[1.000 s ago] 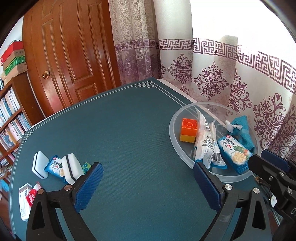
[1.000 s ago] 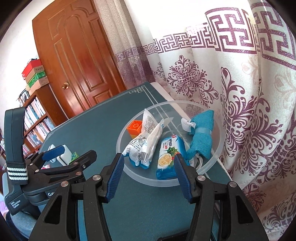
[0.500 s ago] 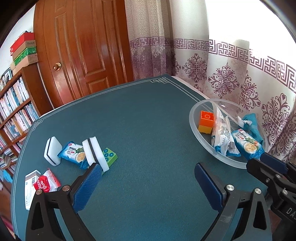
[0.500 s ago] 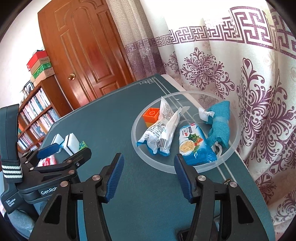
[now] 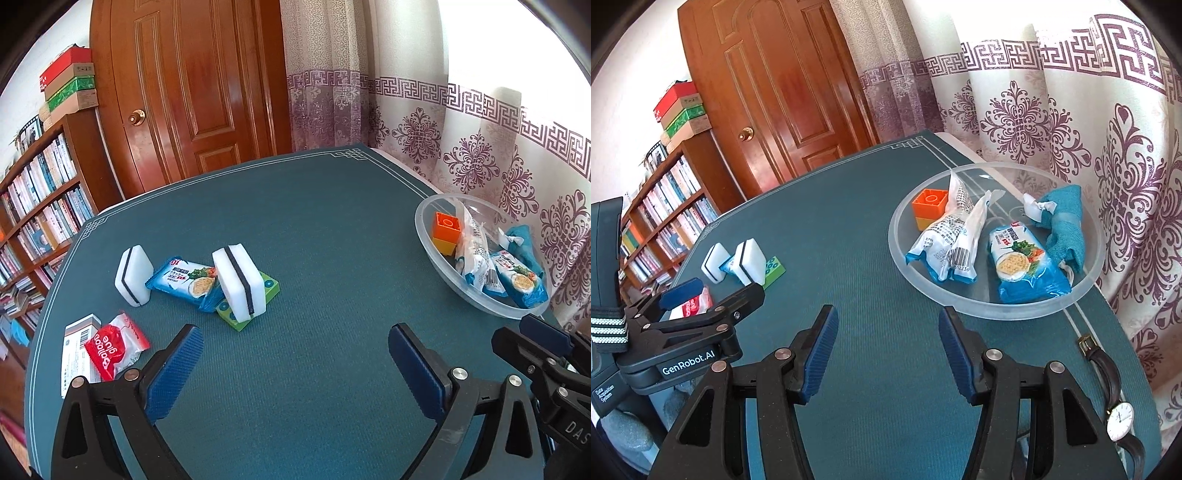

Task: Organize objects
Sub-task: 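Move both grippers toward the red glue bag and white medicine box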

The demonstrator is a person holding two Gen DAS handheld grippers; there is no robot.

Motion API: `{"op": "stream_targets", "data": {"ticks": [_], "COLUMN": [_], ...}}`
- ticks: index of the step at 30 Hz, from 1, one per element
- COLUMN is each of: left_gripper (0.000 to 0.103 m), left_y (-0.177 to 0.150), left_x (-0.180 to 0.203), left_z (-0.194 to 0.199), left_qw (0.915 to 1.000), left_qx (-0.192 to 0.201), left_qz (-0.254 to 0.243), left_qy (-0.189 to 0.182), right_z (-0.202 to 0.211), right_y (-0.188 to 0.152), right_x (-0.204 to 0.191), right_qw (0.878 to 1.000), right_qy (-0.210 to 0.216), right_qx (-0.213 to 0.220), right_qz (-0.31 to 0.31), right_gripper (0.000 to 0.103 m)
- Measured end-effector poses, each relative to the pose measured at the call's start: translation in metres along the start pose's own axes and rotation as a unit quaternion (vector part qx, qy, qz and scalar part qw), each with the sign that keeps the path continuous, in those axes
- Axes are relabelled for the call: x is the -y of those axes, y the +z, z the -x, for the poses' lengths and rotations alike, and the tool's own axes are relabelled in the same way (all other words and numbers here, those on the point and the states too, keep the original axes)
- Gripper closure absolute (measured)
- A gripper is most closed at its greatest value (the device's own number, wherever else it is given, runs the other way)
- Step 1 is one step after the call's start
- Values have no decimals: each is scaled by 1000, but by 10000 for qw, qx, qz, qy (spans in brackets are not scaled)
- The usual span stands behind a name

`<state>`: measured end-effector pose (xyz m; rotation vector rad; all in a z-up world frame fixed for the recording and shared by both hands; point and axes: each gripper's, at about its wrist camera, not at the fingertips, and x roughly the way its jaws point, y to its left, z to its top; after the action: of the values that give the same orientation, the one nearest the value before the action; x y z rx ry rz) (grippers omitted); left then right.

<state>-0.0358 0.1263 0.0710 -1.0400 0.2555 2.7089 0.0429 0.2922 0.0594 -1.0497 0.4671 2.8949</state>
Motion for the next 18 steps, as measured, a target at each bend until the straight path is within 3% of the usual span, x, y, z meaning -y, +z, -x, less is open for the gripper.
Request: {"op": "stream_targets", "data": {"ticks": [18], "left_gripper": [1], "left_y": [-18], "left_x": [-54], "left_z": [-4], "left_qw": [9987], "left_qx": [-118], "left_qz": [437], "left_qy": [217], "right_z": [-21], "right_y": [-10], "right_x": [-46], "right_qw": [9989], "right_qy": [126], "right_qx": [-309], "right_qz": [330], "right_gripper": [44]}}
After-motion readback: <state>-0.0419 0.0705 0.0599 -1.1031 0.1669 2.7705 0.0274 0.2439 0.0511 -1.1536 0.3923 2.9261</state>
